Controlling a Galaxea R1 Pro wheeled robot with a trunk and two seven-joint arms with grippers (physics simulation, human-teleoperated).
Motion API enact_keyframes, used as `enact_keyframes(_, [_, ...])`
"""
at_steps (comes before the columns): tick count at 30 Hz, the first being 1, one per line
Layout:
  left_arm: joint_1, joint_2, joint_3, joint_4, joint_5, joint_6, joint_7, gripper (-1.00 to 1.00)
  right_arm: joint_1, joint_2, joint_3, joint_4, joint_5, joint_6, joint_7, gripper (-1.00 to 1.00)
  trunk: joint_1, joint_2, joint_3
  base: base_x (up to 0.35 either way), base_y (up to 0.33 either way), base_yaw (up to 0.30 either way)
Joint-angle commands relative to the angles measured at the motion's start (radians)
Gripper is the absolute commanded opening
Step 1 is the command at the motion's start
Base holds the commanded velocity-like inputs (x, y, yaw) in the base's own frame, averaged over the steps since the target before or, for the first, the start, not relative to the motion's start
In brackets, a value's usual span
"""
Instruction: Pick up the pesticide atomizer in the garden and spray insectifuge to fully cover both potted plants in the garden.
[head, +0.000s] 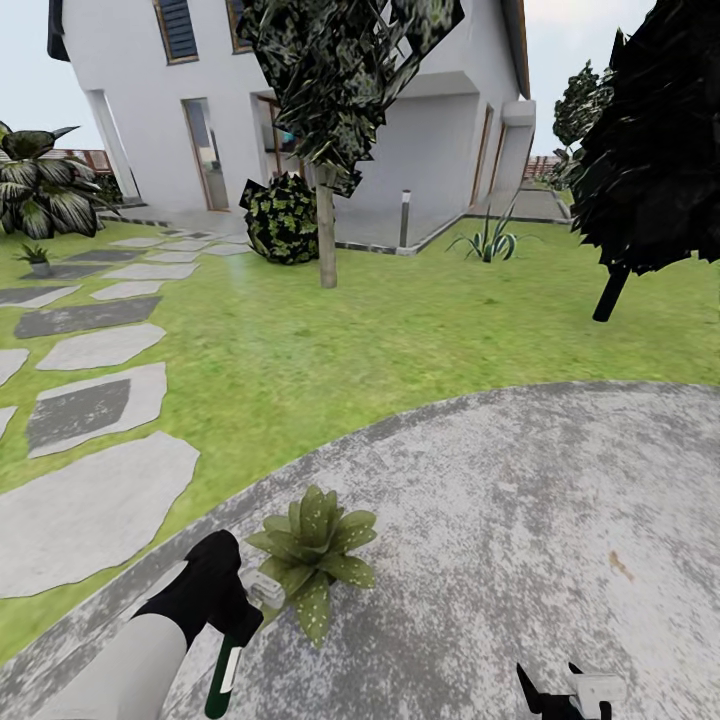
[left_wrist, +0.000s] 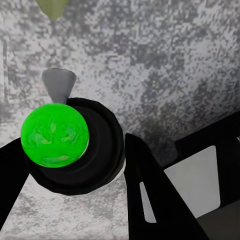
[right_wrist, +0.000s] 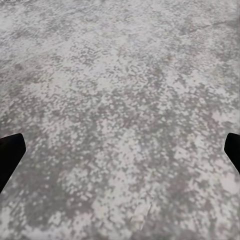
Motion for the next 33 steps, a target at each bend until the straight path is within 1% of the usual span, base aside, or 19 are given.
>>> enact_keyframes(1, [0.0, 0.0, 0.003, -0.001, -0.01, 0.004, -0.01, -1.0, -0.001, 0.0, -0.009, 0.0, 0.005, -0.003, 0.008, 1.0, 0.0, 0.0, -0.001, 0.0, 0.0, 0.0])
enact_keyframes(8, [0.0, 0.004, 0.003, -0.001, -0.01, 0.005, -0.01, -1.0, -0.001, 0.0, -0.009, 0.002, 0.005, -0.003, 0.008, 1.0, 0.0, 0.0, -0.001, 0.0, 0.0, -0.013])
enact_keyframes(15, [0.0, 0.006, 0.004, 0.0, -0.01, 0.006, -0.01, -1.0, -0.001, 0.0, -0.008, 0.002, 0.005, -0.003, 0.008, 1.0, 0.0, 0.0, 0.001, -0.001, 0.032, -0.254])
enact_keyframes(25, [0.0, 0.007, 0.004, 0.0, -0.01, 0.008, -0.01, -1.0, -0.001, 0.001, -0.008, 0.002, 0.005, -0.003, 0.008, 1.0, 0.0, 0.0, 0.005, -0.033, 0.279, -0.286])
enact_keyframes(33, [0.001, 0.009, 0.003, 0.002, -0.005, 0.008, -0.01, -1.0, -0.001, 0.001, -0.007, 0.002, 0.005, -0.002, 0.008, 1.0, 0.0, 0.0, 0.005, -0.002, 0.303, -0.039])
